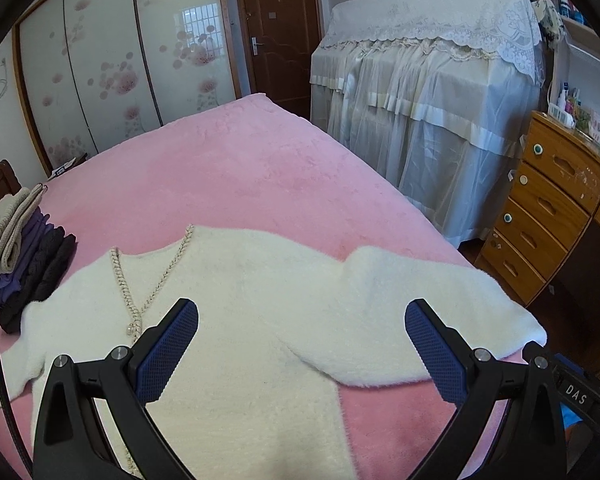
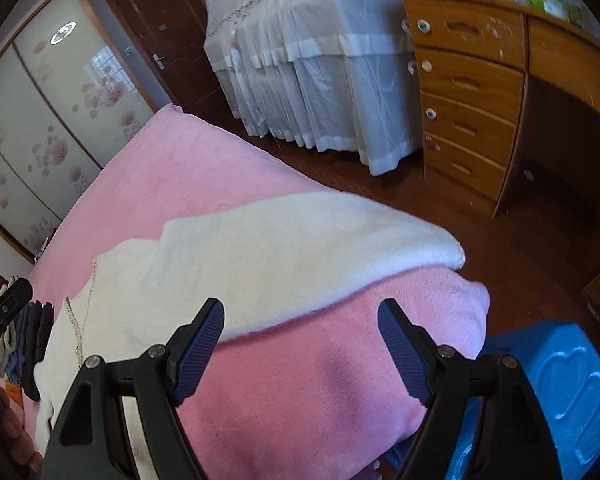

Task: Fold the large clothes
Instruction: 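Move the right gripper to the cardigan sleeve cuff and grasp it, then lift the sleeve with the right gripper and fold it across the cardigan body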

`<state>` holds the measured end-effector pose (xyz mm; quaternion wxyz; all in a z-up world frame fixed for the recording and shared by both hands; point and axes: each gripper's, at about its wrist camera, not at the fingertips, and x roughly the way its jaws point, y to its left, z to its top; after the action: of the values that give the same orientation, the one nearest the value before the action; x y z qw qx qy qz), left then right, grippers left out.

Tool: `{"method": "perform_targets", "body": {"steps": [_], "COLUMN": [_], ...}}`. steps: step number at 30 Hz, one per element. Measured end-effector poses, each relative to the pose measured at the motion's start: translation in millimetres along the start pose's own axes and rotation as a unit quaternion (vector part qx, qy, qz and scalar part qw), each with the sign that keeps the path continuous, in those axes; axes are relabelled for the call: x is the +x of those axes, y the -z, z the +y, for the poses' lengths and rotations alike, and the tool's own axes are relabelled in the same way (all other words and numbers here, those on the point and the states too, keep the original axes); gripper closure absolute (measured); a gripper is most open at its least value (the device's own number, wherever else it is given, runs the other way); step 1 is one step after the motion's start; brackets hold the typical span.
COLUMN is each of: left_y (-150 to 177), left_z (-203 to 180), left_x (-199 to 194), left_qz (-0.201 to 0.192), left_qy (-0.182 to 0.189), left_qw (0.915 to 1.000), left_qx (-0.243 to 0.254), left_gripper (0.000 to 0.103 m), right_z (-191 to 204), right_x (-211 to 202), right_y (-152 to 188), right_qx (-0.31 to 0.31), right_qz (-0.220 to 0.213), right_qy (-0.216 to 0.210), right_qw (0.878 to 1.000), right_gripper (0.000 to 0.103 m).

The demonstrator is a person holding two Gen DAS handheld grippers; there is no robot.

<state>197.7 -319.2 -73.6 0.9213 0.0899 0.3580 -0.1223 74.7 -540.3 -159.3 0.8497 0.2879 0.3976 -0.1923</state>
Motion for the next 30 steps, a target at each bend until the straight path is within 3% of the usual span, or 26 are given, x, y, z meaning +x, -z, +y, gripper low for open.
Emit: {"method": "perform_targets", "body": {"steps": [11,15,19,21,26,30], "left_y": [8,7,7,7,10,12], "left_z": [-24,-29,-28,-25,-11,18], "left_x": [9,19,30,32,22,8], "left_qz": [-0.022,0.004,0.042,0.048,0.03,0.011], "left_qy": [-0.017,-0.018,0.008,0.021,0.005,-0.02], "left_qw": [0.999,0.9989,0.9986,0.9984,0.9992,0.9997], "left_qx": [0.034,0.042,0.029,0.022,0.024,0.012], "left_gripper": [0.0,0.0,0.0,0.0,0.0,0.0], "right_z": [-48,-52,-50,-53,-51,-26], "right_x": [49,60,72,79,83,60], "right_y": [-2,-5,-13,-18,-24,-27], "right_qx": [0.12,0.135,0.133,0.141,0.14,0.103], "right_qz": [0.042,0.038,0.031,0.032,0.002,-0.055], "right_qy": [-0.032,-0.032,-0.022,-0.027,-0.019,-0.013], "right_qw": [0.991,0.99,0.99,0.989,0.99,0.993], "right_gripper": [0.027,0.031,0.048,0.052,0.082,0.089]}}
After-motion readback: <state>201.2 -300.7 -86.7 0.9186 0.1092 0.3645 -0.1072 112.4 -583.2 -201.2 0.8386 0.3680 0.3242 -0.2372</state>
